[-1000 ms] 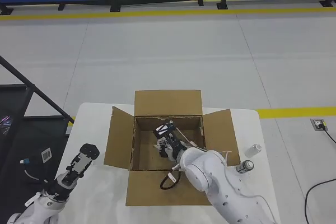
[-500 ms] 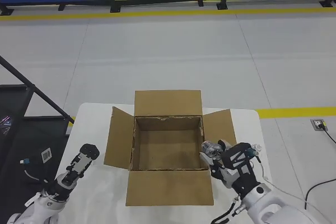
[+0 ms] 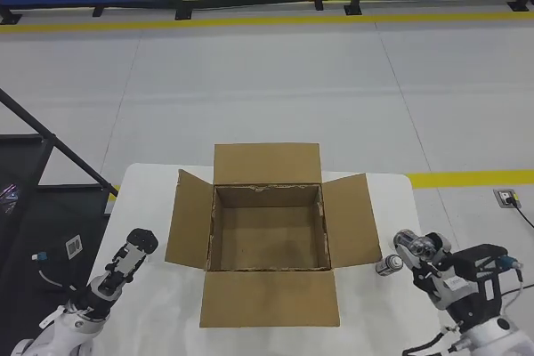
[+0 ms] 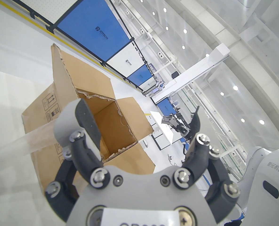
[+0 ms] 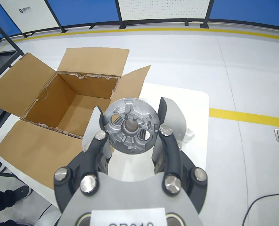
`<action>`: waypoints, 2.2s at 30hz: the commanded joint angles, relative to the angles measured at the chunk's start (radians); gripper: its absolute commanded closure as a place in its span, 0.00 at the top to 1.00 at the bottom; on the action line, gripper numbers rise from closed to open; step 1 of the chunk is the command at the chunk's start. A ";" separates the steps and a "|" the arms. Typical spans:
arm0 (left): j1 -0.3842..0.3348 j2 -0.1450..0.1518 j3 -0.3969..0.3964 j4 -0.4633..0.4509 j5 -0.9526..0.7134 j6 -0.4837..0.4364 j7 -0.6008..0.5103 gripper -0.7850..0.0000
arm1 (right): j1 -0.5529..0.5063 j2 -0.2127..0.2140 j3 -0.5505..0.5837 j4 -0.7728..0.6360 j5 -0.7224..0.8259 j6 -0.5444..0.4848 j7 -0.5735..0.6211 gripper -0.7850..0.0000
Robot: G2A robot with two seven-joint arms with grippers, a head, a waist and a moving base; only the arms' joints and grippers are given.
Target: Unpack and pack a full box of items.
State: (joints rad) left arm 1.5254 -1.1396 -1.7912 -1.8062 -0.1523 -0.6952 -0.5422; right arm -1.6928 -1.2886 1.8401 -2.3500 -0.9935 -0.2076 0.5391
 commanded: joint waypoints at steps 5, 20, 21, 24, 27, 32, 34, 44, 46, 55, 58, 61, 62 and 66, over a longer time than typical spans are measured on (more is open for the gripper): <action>0.000 0.000 0.000 0.000 0.000 0.000 0.000 1.00 | -0.005 0.005 0.076 0.031 0.036 0.097 0.128 0.00; 0.000 0.000 0.000 0.000 0.000 0.000 0.000 1.00 | 0.070 0.025 0.084 0.404 0.076 0.047 0.182 0.00; 0.000 0.000 0.000 0.000 0.000 0.000 0.000 1.00 | 0.075 0.027 0.079 0.417 0.061 0.044 0.190 0.00; 0.000 0.000 0.000 0.000 0.000 0.000 0.000 1.00 | 0.114 0.033 0.048 0.474 -0.005 0.047 0.216 0.00; 0.000 0.000 0.000 0.000 0.000 0.000 0.000 1.00 | 0.149 0.037 0.015 0.529 -0.020 0.018 0.213 0.00; 0.000 0.000 0.000 0.000 0.000 0.000 0.000 1.00 | 0.188 0.041 -0.044 0.575 -0.083 0.037 0.237 0.00; 0.000 0.000 0.000 0.000 0.000 0.000 0.000 1.00 | 0.205 0.042 -0.063 0.595 -0.101 0.050 0.245 0.00; 0.000 0.000 0.000 0.000 0.000 0.000 0.000 1.00 | 0.245 0.047 -0.103 0.635 -0.095 0.063 0.262 0.96; 0.000 0.000 0.000 0.000 0.000 0.000 0.000 1.00 | 0.247 0.048 -0.107 0.633 -0.093 0.066 0.265 1.00; 0.000 0.000 0.000 0.000 0.000 0.000 0.000 1.00 | 0.196 0.056 -0.033 0.446 -0.053 0.111 0.231 1.00; 0.000 0.000 0.000 0.000 0.000 0.000 0.000 1.00 | 0.158 0.057 0.033 0.265 0.009 0.125 0.207 1.00; 0.000 0.000 0.000 0.000 0.000 0.000 0.000 1.00 | 0.168 0.058 0.045 0.128 0.171 0.086 0.218 1.00; 0.000 0.000 0.000 0.000 0.000 0.000 0.000 1.00 | 0.179 0.058 0.038 0.117 0.223 0.066 0.231 1.00; 0.000 0.000 0.000 0.000 0.000 0.000 0.000 1.00 | 0.313 0.073 -0.073 0.159 0.287 0.037 0.425 1.00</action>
State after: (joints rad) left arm 1.5254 -1.1396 -1.7912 -1.8062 -0.1523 -0.6952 -0.5422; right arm -1.4255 -1.2187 1.8098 -2.2154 -0.6836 -0.1817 0.9078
